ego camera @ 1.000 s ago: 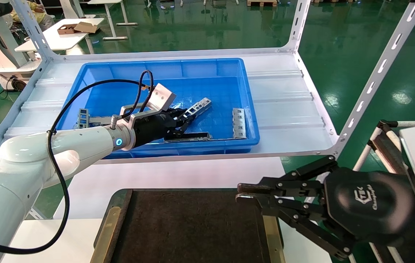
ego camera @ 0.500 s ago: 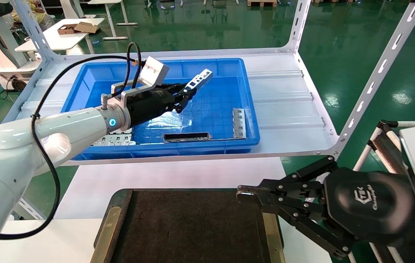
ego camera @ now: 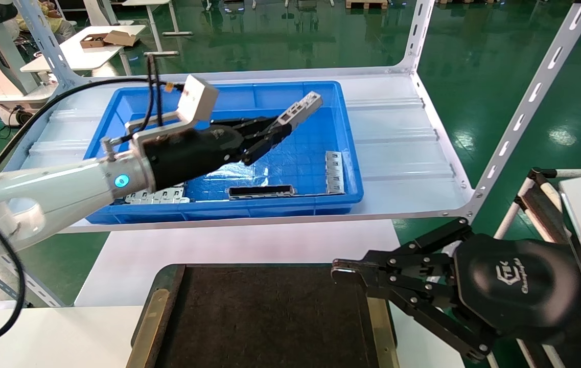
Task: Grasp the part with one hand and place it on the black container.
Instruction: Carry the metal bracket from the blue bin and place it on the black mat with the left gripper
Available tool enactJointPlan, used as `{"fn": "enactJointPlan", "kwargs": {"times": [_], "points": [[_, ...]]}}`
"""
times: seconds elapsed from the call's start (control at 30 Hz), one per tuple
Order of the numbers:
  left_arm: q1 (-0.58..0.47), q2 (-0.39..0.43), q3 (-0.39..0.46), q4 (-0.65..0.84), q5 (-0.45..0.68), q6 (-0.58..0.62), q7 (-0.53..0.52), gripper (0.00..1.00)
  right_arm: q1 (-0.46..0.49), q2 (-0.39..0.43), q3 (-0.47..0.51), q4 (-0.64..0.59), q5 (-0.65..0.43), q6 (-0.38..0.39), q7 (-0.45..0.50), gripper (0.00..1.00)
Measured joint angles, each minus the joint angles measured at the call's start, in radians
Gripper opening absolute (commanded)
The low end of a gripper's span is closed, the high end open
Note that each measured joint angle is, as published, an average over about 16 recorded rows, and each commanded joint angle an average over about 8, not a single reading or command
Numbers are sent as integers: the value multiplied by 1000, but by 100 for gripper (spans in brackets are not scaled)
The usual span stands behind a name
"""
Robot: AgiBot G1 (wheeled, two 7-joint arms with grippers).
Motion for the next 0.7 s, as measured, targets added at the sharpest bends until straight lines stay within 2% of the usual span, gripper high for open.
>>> {"fn": "enactJointPlan", "kwargs": {"times": [0.3,0.7], "points": [[86,-81,-14,-103,-38,162,-60,0,0,0,-1,0,0,0,0,0],[313,-206,-20,-412,-95,311,-195,0,0,1,-1,0,1,1,-1,0]]}}
